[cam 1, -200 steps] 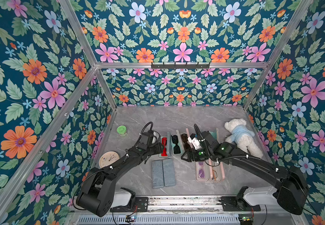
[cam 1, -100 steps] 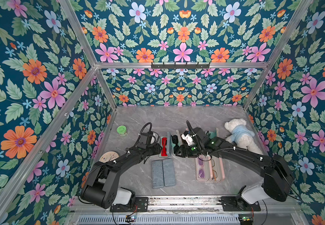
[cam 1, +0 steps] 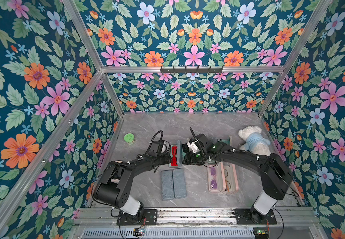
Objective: Close the glasses case
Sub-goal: Close the glasses case at the center of the board.
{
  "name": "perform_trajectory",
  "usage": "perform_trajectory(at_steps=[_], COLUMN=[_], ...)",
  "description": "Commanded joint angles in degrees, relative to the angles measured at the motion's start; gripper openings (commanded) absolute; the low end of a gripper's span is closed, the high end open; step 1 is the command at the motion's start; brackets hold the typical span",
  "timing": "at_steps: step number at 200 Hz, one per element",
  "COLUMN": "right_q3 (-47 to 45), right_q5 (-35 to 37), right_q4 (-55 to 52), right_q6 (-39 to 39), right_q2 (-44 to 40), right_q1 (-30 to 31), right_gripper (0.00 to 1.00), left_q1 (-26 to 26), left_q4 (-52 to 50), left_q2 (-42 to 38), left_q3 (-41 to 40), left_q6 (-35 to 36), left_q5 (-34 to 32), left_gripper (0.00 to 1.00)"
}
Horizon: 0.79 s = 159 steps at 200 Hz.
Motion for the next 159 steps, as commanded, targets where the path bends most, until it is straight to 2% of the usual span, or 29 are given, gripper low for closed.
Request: perform_trajectory(at_steps=[1,35,55,159], right_q3=[1.47,3.53,4.89,9.68], right_q5=[0.57,0.51,0.48,0.7], right_q4=[0.6,0.59,0.59,0.21], right_q6=[-0.14,-0.15,-0.23,-0.78], right_q2=[1.5,4.02,5.53,10.3], right_q1=[0.0,0.04,0.05,0.02], right_gripper=[0.58,0.55,0.54,0.48], left_q1=[-0.01,-0.04,0.01,0.02], left_q4=[1.81,2.33,2.69,3.05], left_q2=[0.13,0.64,1.31,0.04], left_q3=[0.15,-0.04,-0.05,-0.65], left_q6=[1.45,1.63,1.72,1.81], left_q5=[-1.05,-1.46,-1.09,-1.18], left_gripper=[0.25,0.21,0.11,0.09])
